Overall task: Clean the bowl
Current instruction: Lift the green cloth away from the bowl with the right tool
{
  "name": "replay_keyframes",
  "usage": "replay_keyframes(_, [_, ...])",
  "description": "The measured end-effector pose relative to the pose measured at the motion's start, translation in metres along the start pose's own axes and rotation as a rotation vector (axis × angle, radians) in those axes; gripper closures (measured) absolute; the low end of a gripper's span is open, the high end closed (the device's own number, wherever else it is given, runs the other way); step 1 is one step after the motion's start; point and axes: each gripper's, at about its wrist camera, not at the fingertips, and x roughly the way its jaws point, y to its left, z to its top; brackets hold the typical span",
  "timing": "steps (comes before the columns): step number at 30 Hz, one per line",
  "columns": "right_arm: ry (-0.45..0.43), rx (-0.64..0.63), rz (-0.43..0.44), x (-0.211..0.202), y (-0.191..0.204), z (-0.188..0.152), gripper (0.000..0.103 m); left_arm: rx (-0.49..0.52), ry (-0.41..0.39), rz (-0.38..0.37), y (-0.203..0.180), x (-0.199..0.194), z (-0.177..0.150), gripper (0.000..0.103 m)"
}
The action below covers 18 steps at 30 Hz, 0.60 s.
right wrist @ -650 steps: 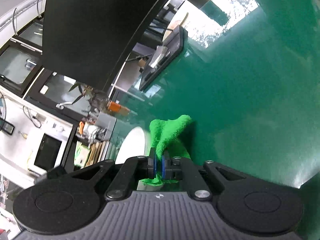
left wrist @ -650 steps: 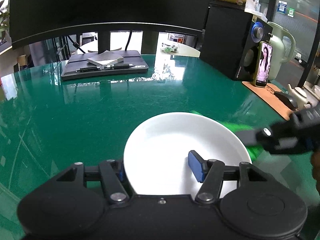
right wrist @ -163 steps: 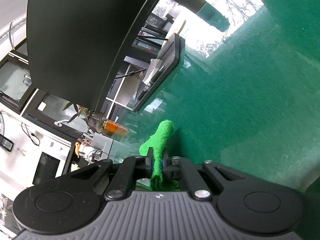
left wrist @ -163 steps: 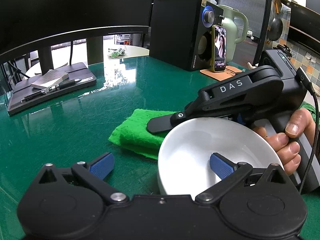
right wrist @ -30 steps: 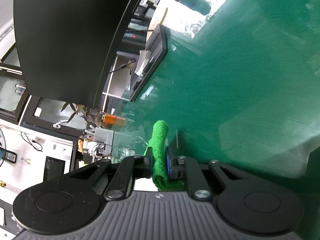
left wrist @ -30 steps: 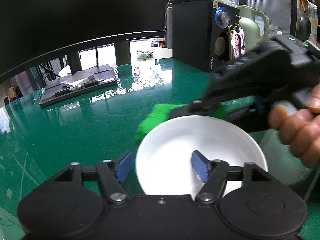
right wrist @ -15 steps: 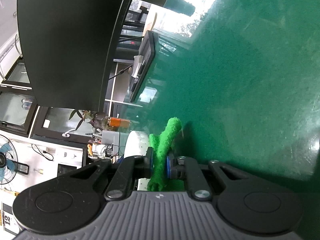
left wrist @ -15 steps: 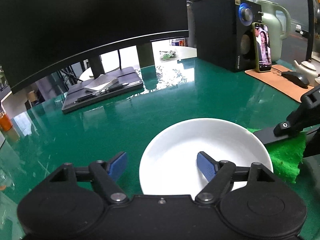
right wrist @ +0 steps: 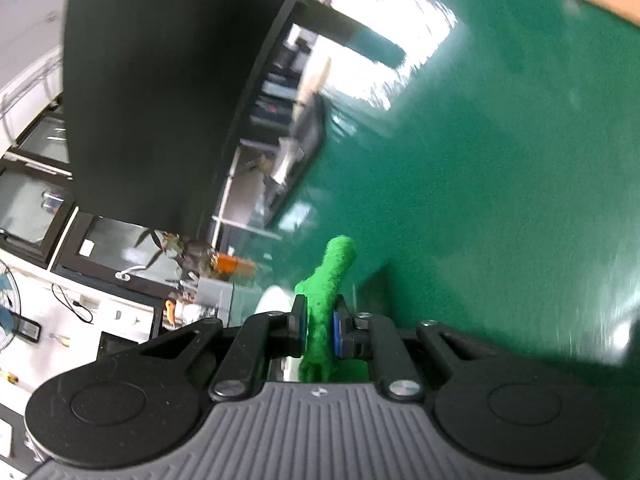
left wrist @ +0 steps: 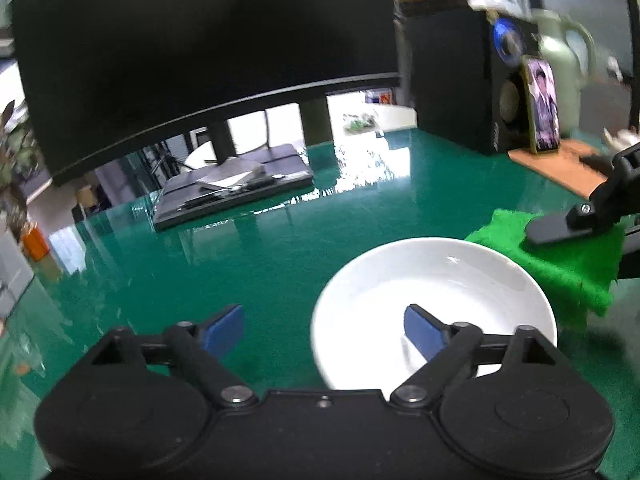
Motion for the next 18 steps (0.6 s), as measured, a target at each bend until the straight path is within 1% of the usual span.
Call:
replay_keyframes(2, [-0.026, -0.063, 0.007, 0.003, 0.013, 0.003, 0.090, -0.005, 0.009, 0.001, 0.003, 0.001, -0.002, 0.013])
replay_keyframes(3, [-0.033, -0.097, 0.014, 0.005, 0.020, 0.002, 0.090, 0.006, 0.011, 0.009, 0.002, 0.002, -0.002, 0.017])
replay_keyframes(4, [-0.040, -0.129, 0.019, 0.007, 0.026, 0.002, 0.090, 0.020, 0.014, 0.021, 0.001, 0.003, -0.002, 0.029])
replay_keyframes(5, [-0.046, -0.155, 0.017, 0.009, 0.031, 0.001, 0.090, 0.025, 0.016, 0.029, 0.001, 0.004, -0.002, 0.031])
replay_keyframes(6, [-0.053, -0.181, 0.016, 0.010, 0.036, 0.000, 0.090, 0.019, 0.014, 0.022, 0.002, 0.005, -0.002, 0.037])
replay_keyframes(7, [-0.059, -0.208, 0.013, 0.012, 0.041, 0.000, 0.090, 0.010, 0.013, 0.018, 0.003, 0.006, -0.001, 0.039])
replay_keyframes(9, [-0.079, -0.271, -0.019, 0.015, 0.049, -0.001, 0.090, 0.006, 0.011, 0.051, 0.010, 0.008, 0.001, 0.039])
replay_keyframes(10, [-0.089, -0.302, -0.034, 0.017, 0.054, -0.002, 0.090, 0.010, 0.013, 0.087, 0.015, 0.009, 0.003, 0.040])
replay_keyframes(11, [-0.100, -0.334, -0.050, 0.018, 0.058, -0.002, 0.090, 0.006, 0.017, 0.108, 0.019, 0.010, 0.003, 0.040])
replay_keyframes(16, [-0.134, -0.466, -0.104, 0.024, 0.073, -0.008, 0.090, -0.028, 0.027, 0.156, 0.040, 0.009, 0.001, 0.040])
replay_keyframes(17, [-0.149, -0.508, -0.141, 0.027, 0.076, -0.011, 0.090, -0.036, 0.028, 0.167, 0.045, 0.008, 0.000, 0.039])
replay_keyframes(18, [-0.157, -0.528, -0.159, 0.028, 0.077, -0.012, 0.090, -0.041, 0.029, 0.178, 0.048, 0.007, -0.001, 0.039])
